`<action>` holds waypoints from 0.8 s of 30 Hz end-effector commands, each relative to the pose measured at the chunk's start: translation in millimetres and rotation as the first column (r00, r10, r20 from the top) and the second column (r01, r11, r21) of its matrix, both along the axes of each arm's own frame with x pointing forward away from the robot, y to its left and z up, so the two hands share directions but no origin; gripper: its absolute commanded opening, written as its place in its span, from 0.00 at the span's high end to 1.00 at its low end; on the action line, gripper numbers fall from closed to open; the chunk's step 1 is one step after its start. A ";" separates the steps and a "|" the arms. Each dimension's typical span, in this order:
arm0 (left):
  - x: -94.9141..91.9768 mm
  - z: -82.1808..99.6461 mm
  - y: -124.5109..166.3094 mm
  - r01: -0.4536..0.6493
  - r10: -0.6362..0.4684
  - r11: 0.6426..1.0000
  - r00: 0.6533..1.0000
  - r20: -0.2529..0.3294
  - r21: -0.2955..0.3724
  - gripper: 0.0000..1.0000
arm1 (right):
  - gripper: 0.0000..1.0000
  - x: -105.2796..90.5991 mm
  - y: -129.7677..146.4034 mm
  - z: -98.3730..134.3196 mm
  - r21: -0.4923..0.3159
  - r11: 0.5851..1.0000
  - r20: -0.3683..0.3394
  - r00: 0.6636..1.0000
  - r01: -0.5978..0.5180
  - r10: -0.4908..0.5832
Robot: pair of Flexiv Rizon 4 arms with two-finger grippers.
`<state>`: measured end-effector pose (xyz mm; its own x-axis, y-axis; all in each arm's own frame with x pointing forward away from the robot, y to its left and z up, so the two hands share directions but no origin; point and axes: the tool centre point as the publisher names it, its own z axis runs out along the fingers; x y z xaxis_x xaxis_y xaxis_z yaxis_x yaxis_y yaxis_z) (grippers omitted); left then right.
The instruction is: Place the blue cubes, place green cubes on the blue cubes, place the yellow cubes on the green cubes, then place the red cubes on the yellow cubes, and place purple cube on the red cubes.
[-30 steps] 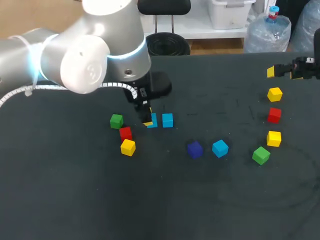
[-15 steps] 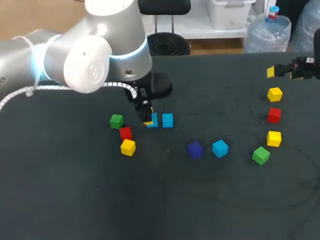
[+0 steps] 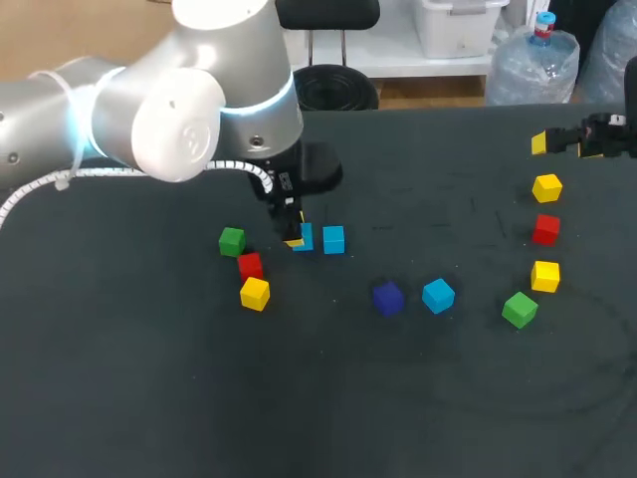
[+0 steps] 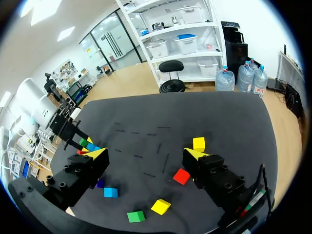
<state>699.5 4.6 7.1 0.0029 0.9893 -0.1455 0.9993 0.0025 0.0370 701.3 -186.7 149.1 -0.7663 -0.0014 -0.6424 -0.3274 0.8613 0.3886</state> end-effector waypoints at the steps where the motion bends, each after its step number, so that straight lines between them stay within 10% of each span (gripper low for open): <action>1: 2.3 -0.2 0.0 -0.002 0.002 1.000 1.000 -0.008 0.000 1.00 | 0.00 -0.9 1.2 0.6 -0.005 1.000 0.000 1.000 0.006 -0.006; 24: 0.3 -3.4 -3.6 -0.004 0.004 1.000 1.000 -0.021 -0.003 1.00 | 0.00 -0.9 1.2 0.6 -0.005 1.000 0.000 1.000 0.006 -0.006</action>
